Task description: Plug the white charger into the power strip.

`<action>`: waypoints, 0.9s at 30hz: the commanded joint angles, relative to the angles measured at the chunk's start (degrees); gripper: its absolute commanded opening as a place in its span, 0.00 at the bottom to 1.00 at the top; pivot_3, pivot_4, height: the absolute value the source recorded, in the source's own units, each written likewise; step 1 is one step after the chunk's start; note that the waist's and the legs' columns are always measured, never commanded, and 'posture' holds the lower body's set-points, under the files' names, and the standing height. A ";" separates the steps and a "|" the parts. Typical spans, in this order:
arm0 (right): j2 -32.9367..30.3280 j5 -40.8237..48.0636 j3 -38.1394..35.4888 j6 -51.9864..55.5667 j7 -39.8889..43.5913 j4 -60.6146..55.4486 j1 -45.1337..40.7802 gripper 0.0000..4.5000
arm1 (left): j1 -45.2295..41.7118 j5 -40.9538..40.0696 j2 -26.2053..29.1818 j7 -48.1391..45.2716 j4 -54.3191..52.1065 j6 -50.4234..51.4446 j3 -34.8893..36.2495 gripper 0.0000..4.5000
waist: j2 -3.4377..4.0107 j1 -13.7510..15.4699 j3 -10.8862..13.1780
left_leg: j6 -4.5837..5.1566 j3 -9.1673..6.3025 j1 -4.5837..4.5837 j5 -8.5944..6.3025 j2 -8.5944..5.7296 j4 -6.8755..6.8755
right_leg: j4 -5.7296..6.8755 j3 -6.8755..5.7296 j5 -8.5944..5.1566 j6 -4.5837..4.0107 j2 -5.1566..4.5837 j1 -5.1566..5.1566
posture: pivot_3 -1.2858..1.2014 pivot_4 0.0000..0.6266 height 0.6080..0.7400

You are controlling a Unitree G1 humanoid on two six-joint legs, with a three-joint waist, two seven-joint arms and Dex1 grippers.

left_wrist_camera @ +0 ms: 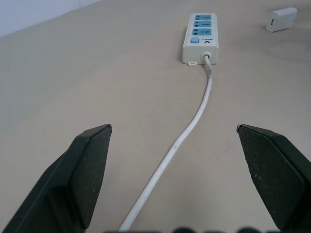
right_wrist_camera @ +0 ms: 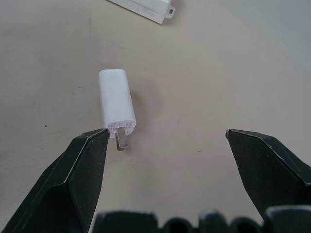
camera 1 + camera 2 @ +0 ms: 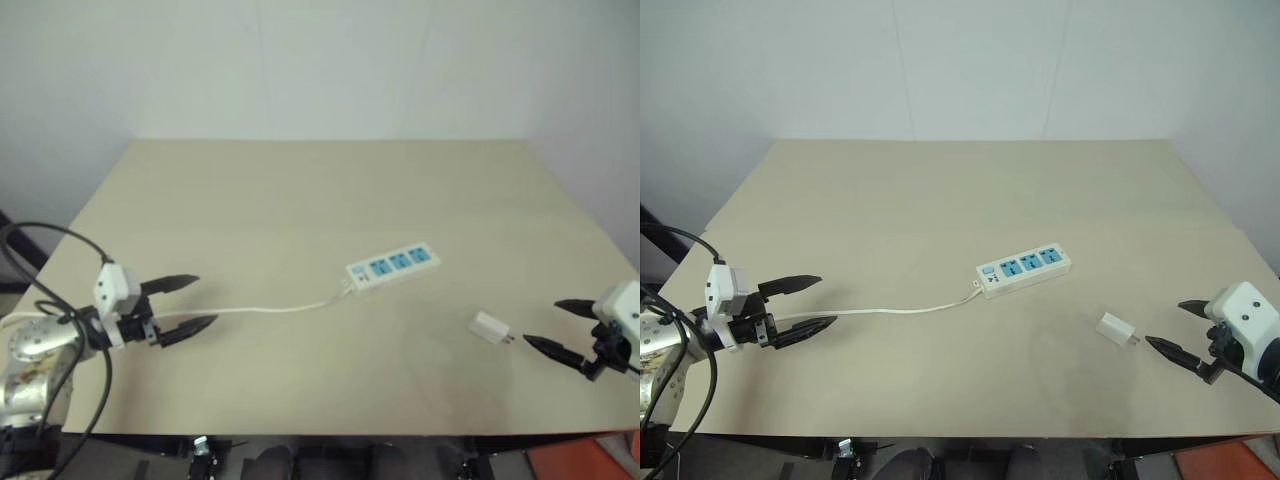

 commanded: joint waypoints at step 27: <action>-0.85 2.04 3.47 4.31 -1.90 -7.68 -3.70 1.00 | -28.06 7.19 -23.72 -1.39 31.75 -17.52 -11.46 1.00 | -0.16 0.22 0.08 | -0.04 0.05 -0.04 0.02 -0.06 0.06 | -0.08 -0.03 0.12 -0.05 0.01 0.06 | 0.52 0.24 1.00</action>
